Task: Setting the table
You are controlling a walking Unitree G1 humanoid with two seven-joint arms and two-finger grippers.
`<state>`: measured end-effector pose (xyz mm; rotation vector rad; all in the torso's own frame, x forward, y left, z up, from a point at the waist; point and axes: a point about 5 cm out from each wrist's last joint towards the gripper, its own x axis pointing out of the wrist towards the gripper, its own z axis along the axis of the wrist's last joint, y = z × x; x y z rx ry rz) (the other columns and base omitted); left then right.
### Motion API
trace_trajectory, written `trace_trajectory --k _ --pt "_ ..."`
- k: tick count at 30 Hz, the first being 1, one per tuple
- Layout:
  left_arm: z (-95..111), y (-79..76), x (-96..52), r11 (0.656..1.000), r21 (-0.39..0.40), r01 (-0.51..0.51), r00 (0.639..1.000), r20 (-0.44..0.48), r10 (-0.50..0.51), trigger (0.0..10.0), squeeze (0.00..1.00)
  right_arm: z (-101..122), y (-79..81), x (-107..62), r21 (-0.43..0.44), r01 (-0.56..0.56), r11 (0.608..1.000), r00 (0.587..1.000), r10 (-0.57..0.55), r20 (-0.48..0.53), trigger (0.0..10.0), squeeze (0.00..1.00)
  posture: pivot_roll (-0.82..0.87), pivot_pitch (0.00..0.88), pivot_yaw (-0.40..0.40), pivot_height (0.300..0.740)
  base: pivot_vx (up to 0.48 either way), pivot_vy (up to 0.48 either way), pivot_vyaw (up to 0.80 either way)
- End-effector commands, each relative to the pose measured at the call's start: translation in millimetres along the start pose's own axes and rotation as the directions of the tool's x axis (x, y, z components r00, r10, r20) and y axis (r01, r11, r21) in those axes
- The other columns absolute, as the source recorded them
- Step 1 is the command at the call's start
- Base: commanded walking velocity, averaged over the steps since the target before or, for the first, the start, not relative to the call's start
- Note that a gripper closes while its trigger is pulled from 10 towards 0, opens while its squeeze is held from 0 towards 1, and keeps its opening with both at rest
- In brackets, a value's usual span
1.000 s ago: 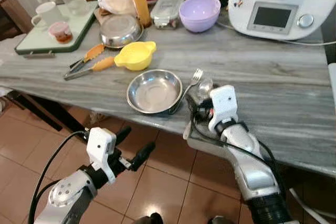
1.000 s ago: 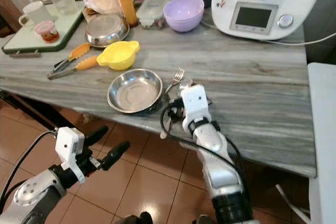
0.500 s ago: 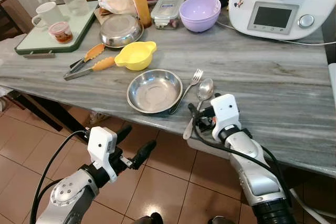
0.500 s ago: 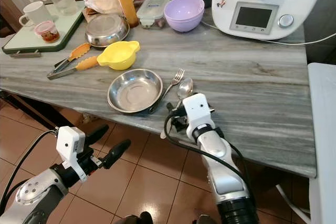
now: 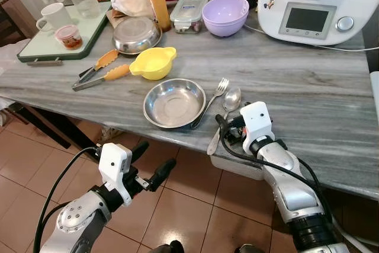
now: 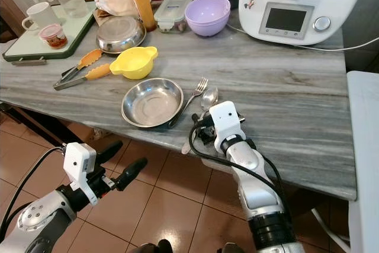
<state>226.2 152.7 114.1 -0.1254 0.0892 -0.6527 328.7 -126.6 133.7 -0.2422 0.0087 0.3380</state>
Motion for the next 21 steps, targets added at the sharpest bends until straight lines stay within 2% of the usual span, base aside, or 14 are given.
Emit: trace_trajectory --k 1,5,15,21 --pt "1 1.8 -4.1 1.0 0.016 -0.002 1.0 -0.014 0.002 10.0 0.0 -8 0.9 0.9 0.008 -0.01 1.0 0.999 0.011 -0.035 10.0 0.75 -0.11 0.183 0.162 0.74 0.0 0.0 0.0" --pt "0 2.1 -4.8 1.0 0.016 -0.005 1.0 -0.016 0.005 10.0 0.0 -6 -5.3 5.3 -0.005 -0.011 1.0 0.999 0.01 -0.035 10.0 0.74 -0.11 0.183 0.162 0.74 0.0 0.0 0.0" --pt "0 2.7 -5.7 1.0 0.018 -0.009 1.0 -0.018 0.01 10.0 0.0 -4 -5.1 7.2 -0.007 -0.012 1.0 1.0 0.012 -0.02 10.0 0.74 -0.1 0.181 0.163 0.74 0.0 0.0 0.0" --pt "2 3.8 -4.8 1.0 0.022 -0.012 1.0 -0.011 0.013 10.0 0.0 17 -2.0 4.4 0.006 -0.021 1.0 0.995 0.021 0.102 10.0 0.73 -0.11 0.181 0.163 0.74 0.0 0.0 0.0"
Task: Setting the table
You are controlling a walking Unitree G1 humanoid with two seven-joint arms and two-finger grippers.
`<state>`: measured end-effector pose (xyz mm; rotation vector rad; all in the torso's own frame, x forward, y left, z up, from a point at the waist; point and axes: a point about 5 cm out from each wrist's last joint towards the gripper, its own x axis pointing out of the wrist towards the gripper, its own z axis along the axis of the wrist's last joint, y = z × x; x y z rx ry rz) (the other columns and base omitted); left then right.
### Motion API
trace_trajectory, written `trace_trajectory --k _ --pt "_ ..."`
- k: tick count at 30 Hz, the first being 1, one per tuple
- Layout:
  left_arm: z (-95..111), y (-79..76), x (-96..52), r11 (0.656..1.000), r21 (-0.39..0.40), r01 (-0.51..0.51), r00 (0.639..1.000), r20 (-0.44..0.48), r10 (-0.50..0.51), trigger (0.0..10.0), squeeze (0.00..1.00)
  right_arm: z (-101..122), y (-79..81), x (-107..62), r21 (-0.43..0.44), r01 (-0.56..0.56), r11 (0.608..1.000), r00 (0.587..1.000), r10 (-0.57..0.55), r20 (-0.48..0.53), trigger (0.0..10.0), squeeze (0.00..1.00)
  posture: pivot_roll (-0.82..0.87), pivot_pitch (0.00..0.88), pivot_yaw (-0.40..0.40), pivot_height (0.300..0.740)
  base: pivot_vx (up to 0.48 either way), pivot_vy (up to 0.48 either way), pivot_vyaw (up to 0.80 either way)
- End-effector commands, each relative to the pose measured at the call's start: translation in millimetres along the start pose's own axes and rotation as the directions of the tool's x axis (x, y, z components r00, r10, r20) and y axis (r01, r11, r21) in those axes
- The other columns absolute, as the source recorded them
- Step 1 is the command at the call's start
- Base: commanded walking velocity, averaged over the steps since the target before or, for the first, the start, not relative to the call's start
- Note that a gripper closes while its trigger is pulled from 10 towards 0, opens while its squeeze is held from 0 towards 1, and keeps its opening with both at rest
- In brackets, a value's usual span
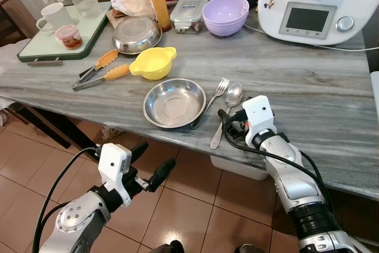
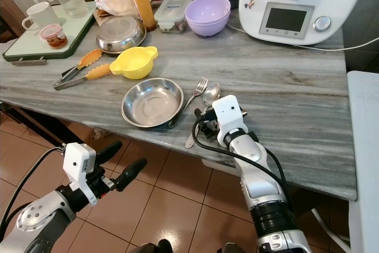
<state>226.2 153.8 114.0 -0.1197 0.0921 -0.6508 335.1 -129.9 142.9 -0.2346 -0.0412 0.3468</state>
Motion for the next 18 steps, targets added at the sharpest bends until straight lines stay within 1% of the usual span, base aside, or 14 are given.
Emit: trace_trajectory --k 1,4,10,11,12,15,16,17,18 --pt "2 3.2 -4.0 1.0 0.018 -0.011 1.0 -0.005 0.011 10.0 0.0 12 5.8 0.1 0.01 -0.02 1.0 0.998 0.02 0.066 10.0 0.73 -0.11 0.181 0.163 0.74 0.0 0.0 0.0" --pt "3 3.9 -4.0 1.0 0.019 -0.013 1.0 0.001 0.013 10.0 0.0 25 9.3 -1.5 0.029 -0.022 0.999 0.991 0.018 0.134 10.0 0.73 -0.11 0.18 0.163 0.74 0.0 0.0 0.0" --pt "4 4.1 -3.8 1.0 0.02 -0.014 1.0 0.005 0.014 10.0 0.0 37 15.2 -4.6 0.028 -0.02 0.999 0.983 0.015 0.181 10.0 0.74 -0.11 0.176 0.161 0.74 0.0 0.0 0.0" --pt "4 4.5 -3.7 1.0 0.022 -0.018 1.0 0.008 0.018 10.0 0.0 40 16.3 -7.1 0.035 -0.012 0.999 0.981 0.005 0.195 10.0 0.74 -0.11 0.172 0.158 0.74 0.0 0.0 0.0" --pt "4 4.5 -3.7 1.0 0.022 -0.018 1.0 0.008 0.018 10.0 0.0 40 16.3 -7.1 0.035 -0.012 0.999 0.981 0.005 0.195 10.0 0.74 -0.11 0.172 0.158 0.74 0.0 0.0 0.0" --pt "4 4.1 -3.5 0.999 0.02 -0.031 0.999 0.017 0.031 10.0 0.0 41 18.3 -16.5 0.031 0.008 0.999 0.977 -0.015 0.211 10.0 0.74 -0.11 0.168 0.153 0.74 0.0 0.0 0.0" --pt "3 3.0 -3.3 0.999 0.016 -0.037 0.999 0.02 0.037 10.0 0.0 38 19.8 -21.9 0.016 0.013 1.0 0.978 -0.016 0.207 10.0 0.73 -0.11 0.166 0.15 0.74 0.0 0.0 0.0" --pt "3 3.0 -3.3 0.999 0.016 -0.037 0.999 0.02 0.037 10.0 0.0 38 19.8 -21.9 0.016 0.013 1.0 0.978 -0.016 0.207 10.0 0.73 -0.11 0.166 0.15 0.74 0.0 0.0 0.0" --pt "2 0.9 -3.0 0.999 0.007 -0.045 0.999 0.025 0.045 10.0 0.0 32 21.3 -28.5 -0.005 0.016 1.0 0.981 -0.014 0.193 10.0 0.73 -0.11 0.166 0.15 0.74 0.0 0.0 0.0"
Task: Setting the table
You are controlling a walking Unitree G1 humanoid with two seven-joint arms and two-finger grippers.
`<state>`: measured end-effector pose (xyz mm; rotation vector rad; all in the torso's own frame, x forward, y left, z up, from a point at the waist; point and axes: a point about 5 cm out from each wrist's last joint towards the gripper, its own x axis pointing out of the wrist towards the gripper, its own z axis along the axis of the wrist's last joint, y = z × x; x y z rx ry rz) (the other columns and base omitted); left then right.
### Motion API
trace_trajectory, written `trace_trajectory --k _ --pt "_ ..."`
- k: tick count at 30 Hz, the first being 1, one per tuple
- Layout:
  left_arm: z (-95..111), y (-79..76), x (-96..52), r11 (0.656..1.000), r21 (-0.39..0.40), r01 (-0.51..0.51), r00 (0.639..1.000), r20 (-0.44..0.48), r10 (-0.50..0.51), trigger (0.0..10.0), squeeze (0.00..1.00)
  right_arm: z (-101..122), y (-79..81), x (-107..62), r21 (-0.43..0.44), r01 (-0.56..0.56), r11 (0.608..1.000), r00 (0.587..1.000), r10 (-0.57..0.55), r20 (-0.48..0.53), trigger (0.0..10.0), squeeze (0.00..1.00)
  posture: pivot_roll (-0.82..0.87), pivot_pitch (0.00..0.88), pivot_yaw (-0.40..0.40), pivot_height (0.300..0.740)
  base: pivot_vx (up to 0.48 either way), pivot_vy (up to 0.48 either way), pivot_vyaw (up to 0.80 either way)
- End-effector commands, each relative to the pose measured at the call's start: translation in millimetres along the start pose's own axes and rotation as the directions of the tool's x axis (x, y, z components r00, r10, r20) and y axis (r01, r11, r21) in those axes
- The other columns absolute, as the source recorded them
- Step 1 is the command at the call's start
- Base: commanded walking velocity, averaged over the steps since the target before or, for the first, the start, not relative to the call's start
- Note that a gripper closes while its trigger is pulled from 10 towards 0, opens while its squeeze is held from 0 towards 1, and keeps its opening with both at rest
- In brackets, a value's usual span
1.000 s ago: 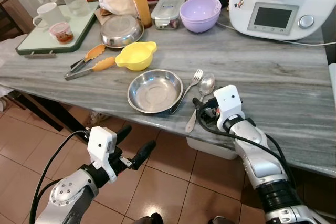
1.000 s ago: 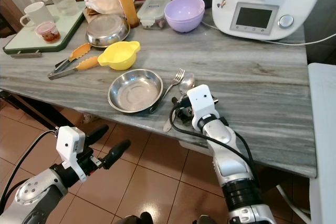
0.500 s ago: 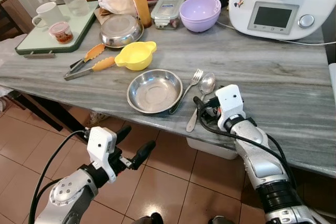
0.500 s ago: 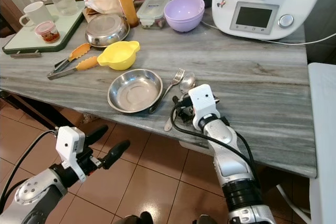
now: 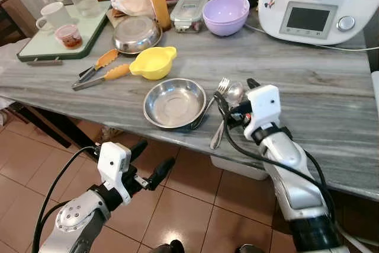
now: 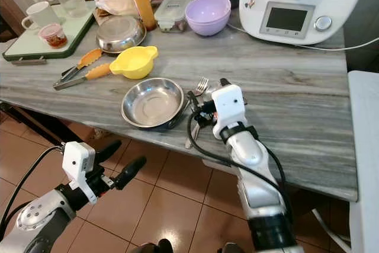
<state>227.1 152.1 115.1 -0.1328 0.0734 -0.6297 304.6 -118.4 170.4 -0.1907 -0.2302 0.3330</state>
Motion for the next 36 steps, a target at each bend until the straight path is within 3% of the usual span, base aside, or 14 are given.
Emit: trace_trajectory --k 1,13,27,31,33,36 --pt "0 0.5 -4.3 0.999 0.007 -0.032 0.999 0.006 0.032 10.0 0.0 -2 6.9 -8.4 -0.033 -0.021 0.999 1.0 0.02 -0.003 10.0 0.74 -0.12 0.16 0.146 0.74 0.0 0.0 0.0" --pt "-5 -5.9 -0.8 0.997 -0.036 -0.07 0.997 0.041 0.072 10.0 0.0 -21 3.6 -51.7 -0.083 -0.019 0.996 0.996 0.012 -0.091 10.0 0.73 -0.14 0.137 0.146 0.74 0.0 0.0 0.0" --pt "-3 -5.6 7.6 0.996 -0.064 -0.055 0.996 0.064 0.059 10.0 0.0 -24 6.7 -43.3 -0.041 -0.004 0.999 0.993 0.0 -0.117 10.0 0.73 -0.14 0.144 0.153 0.74 0.0 0.0 0.0" --pt "8 4.9 10.7 0.984 -0.043 -0.175 0.975 0.13 0.179 10.0 0.0 -23 2.8 -41.8 -0.007 0.022 1.0 0.991 -0.023 -0.131 10.0 0.71 -0.15 0.145 0.15 0.74 0.0 0.0 0.0" --pt "12 16.8 8.8 0.958 -0.027 -0.284 0.944 0.166 0.285 10.0 0.0 -23 1.6 -39.8 -0.013 0.025 1.0 0.991 -0.027 -0.132 10.0 0.65 -0.15 0.142 0.146 0.74 0.0 0.0 -0.55" --pt "13 23.6 6.9 0.94 -0.029 -0.34 0.923 0.178 0.34 10.0 0.0 -22 1.7 -38.1 -0.014 0.024 1.0 0.991 -0.026 -0.133 10.0 0.65 -0.15 0.14 0.142 0.74 0.0 0.0 -0.67"
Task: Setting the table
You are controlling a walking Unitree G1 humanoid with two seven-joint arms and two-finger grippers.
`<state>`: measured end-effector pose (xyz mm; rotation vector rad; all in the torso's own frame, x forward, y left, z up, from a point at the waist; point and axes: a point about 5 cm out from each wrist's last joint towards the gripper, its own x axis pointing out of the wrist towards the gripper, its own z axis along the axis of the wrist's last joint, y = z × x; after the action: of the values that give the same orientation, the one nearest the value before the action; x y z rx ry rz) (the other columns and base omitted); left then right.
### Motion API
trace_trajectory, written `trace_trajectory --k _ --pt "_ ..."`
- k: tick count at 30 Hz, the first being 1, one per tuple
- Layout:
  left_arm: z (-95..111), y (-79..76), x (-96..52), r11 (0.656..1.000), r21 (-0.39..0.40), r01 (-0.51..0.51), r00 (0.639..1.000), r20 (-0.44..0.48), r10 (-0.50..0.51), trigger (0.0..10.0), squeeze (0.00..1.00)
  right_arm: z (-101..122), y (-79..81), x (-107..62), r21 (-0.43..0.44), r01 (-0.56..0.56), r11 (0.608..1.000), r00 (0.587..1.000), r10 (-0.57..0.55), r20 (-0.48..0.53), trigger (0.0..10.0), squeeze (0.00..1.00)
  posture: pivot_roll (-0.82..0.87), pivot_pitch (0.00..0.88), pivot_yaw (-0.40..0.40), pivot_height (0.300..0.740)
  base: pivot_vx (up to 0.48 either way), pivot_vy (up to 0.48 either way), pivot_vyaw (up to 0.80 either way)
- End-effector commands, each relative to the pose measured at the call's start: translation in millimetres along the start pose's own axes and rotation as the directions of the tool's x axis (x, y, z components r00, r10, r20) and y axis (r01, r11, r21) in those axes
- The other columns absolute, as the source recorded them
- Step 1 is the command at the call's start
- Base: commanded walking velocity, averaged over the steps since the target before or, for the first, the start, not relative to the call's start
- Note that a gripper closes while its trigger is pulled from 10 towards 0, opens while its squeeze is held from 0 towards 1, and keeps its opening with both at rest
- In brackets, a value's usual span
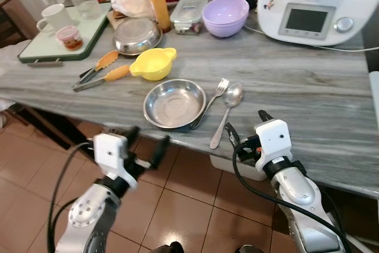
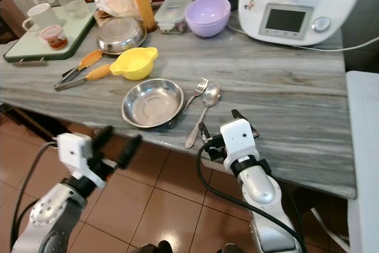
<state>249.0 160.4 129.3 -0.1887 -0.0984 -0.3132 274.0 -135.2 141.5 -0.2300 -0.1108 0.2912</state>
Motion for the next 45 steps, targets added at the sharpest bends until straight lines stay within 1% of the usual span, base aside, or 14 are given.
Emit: trace_trajectory --k 1,7,11,14,15,17,20,21,23,25,27,31,38,45 --pt "-4 8.6 -4.2 0.998 0.022 -0.051 0.999 -0.016 0.052 10.0 0.0 0 1.9 1.7 0.009 -0.003 1.0 1.0 0.003 -0.005 10.0 0.65 -0.15 0.137 0.14 0.74 0.0 0.0 -0.68" --pt "-5 8.4 -3.4 0.997 0.033 -0.069 0.997 -0.017 0.07 10.0 0.0 1 2.6 3.6 0.009 -0.017 1.0 1.0 0.017 -0.008 10.0 0.65 -0.15 0.132 0.134 0.74 0.0 0.0 -0.67" --pt "-8 4.4 -2.2 0.998 0.037 -0.06 0.998 -0.026 0.061 10.0 0.0 0 4.7 10.6 0.037 -0.036 0.999 0.999 0.037 -0.032 10.0 0.64 -0.15 0.133 0.137 0.74 0.0 0.0 0.0" --pt "-8 1.2 -2.4 0.998 0.036 -0.048 0.998 -0.029 0.049 10.0 0.0 2 6.0 19.9 0.038 -0.04 0.998 0.998 0.042 -0.046 10.0 0.61 -0.15 0.136 0.141 0.74 0.0 0.0 0.0" --pt "-7 -0.1 -3.0 0.999 0.036 -0.037 0.999 -0.031 0.038 10.0 0.0 2 6.5 26.2 0.031 -0.04 0.999 0.997 0.041 -0.065 10.0 0.59 -0.15 0.142 0.144 0.74 0.0 0.0 0.0" --pt "-7 -0.4 -3.2 0.999 0.036 -0.034 0.999 -0.031 0.035 10.0 0.0 2 6.7 28.1 0.031 -0.04 0.999 0.997 0.042 -0.069 10.0 0.58 -0.15 0.142 0.144 0.74 0.0 0.0 0.0" --pt "-7 0.1 -4.8 0.999 0.041 -0.03 0.999 -0.037 0.032 10.0 0.0 3 8.8 38.2 0.017 -0.047 0.999 0.996 0.048 -0.08 10.0 0.56 -0.14 0.156 0.148 0.74 0.0 0.0 0.0" --pt "-7 0.7 -5.5 0.999 0.045 -0.029 0.999 -0.04 0.031 10.0 0.0 3 10.0 43.8 0.01 -0.054 0.998 0.994 0.055 -0.098 10.0 0.55 -0.14 0.156 0.148 0.74 0.0 0.0 0.0" --pt "-6 0.8 -6.1 0.999 0.046 -0.029 0.999 -0.04 0.031 10.0 0.0 3 10.4 45.5 0.007 -0.055 0.998 0.993 0.056 -0.107 10.0 0.55 -0.14 0.164 0.15 0.74 0.0 0.0 0.0" --pt "-5 1.2 -7.6 0.998 0.049 -0.029 0.999 -0.043 0.031 10.0 0.0 5 10.7 53.6 -0.005 -0.053 0.999 0.992 0.052 -0.113 10.0 0.55 -0.13 0.171 0.151 0.74 0.0 0.0 0.0" --pt "-5 0.9 -8.4 0.998 0.05 -0.029 0.999 -0.044 0.032 10.0 0.0 5 9.6 55.9 -0.011 -0.046 0.999 0.992 0.044 -0.121 10.0 0.54 -0.12 0.173 0.149 0.74 0.0 0.0 0.0" --pt "-5 0.9 -10.5 0.998 0.05 -0.032 0.998 -0.048 0.034 10.0 0.0 2 7.4 62.6 -0.025 -0.037 0.999 0.986 0.033 -0.161 10.0 0.55 -0.11 0.177 0.15 0.74 0.0 0.0 0.0" --pt "-5 0.3 -10.8 0.998 0.05 -0.027 0.998 -0.054 0.029 10.0 0.0 3 12.7 71.4 -0.027 -0.059 0.998 0.986 0.054 -0.159 10.0 0.54 -0.11 0.176 0.151 0.74 0.0 0.0 0.0" --pt "-5 -0.4 -9.5 0.999 0.049 -0.02 0.998 -0.056 0.023 10.0 0.0 8 22.5 87.1 -0.028 -0.08 0.996 0.988 0.075 -0.137 10.0 0.54 -0.11 0.178 0.147 0.74 0.0 0.0 0.0"
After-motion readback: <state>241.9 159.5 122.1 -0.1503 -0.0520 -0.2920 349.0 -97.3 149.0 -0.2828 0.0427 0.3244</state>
